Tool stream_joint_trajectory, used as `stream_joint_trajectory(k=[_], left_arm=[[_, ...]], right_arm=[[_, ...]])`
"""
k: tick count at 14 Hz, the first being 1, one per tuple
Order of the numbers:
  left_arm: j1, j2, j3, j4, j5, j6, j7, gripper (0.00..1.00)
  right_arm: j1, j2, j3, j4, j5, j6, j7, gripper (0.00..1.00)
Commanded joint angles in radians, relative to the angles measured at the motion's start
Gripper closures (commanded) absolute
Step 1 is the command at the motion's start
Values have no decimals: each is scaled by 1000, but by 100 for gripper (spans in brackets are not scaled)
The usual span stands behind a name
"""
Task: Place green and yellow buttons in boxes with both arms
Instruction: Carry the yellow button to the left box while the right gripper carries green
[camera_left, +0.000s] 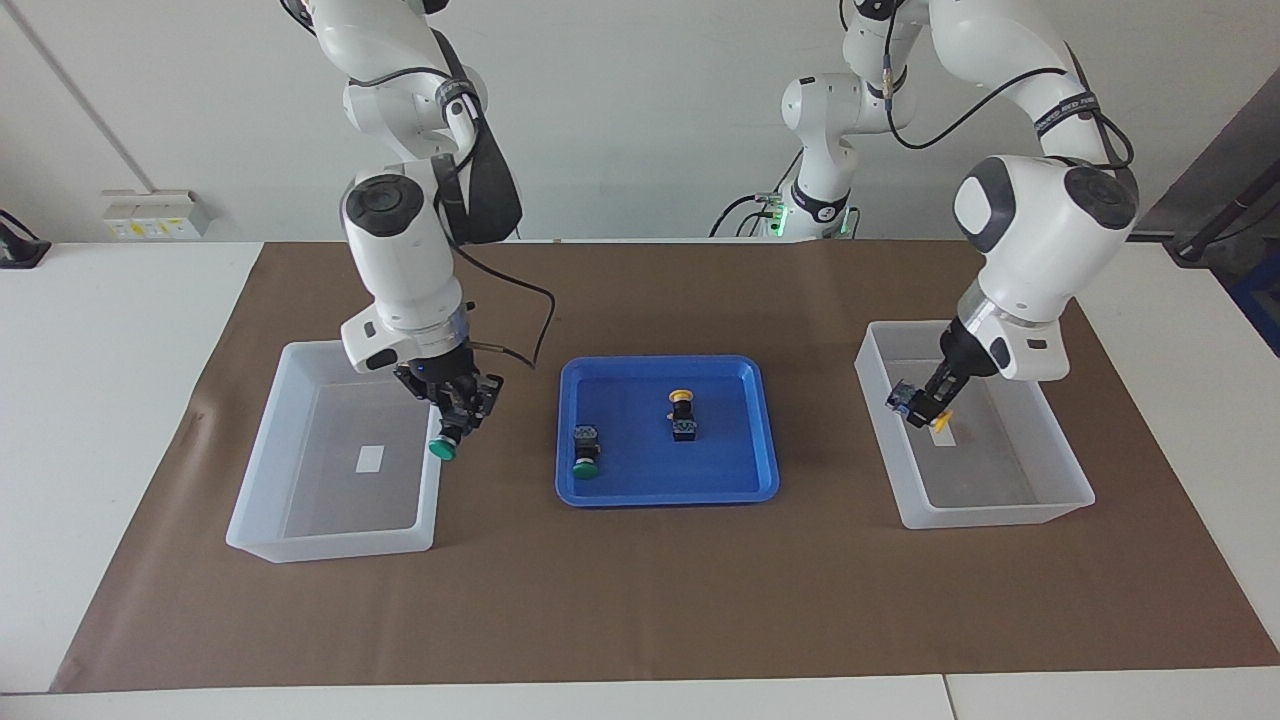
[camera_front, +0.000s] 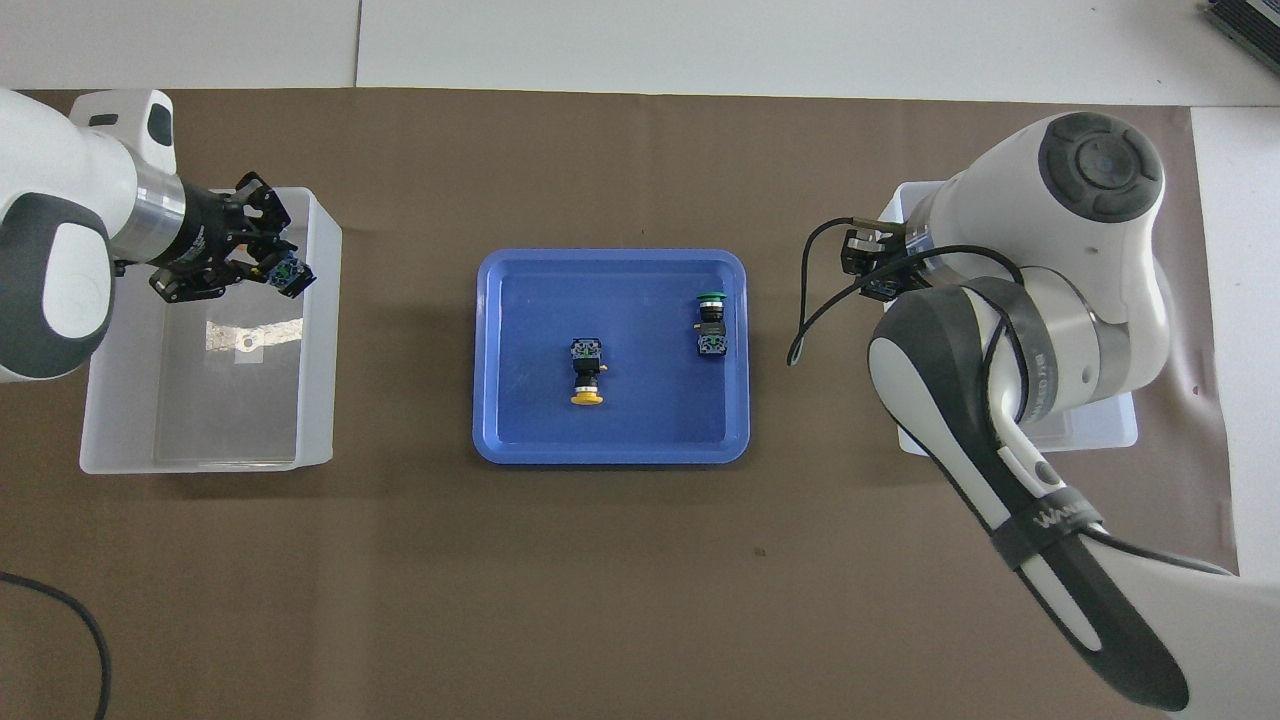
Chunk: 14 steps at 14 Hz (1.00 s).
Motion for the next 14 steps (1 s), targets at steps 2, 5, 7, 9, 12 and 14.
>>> stream_joint_trajectory(k=[2, 5, 7, 9, 12, 14], left_arm=[[112, -40, -5, -172, -23, 191, 279, 100], [134, -55, -2, -265, -23, 267, 381, 100], [128, -54, -2, -291, -22, 293, 383, 98], [120, -63, -2, -335, -22, 329, 399, 84], [119, -63, -2, -335, -22, 331, 403, 58], [120, -63, -2, -335, -22, 331, 403, 42]], right_arm=[[-89, -16, 16, -64, -2, 70, -187, 100], [-137, 21, 16, -73, -1, 111, -273, 100], [-172, 33, 15, -84, 1, 128, -333, 100], [-213, 61, 16, -86, 2, 147, -399, 100], [-240, 101, 16, -81, 2, 208, -439, 100], [-254, 133, 16, -74, 2, 232, -450, 100]])
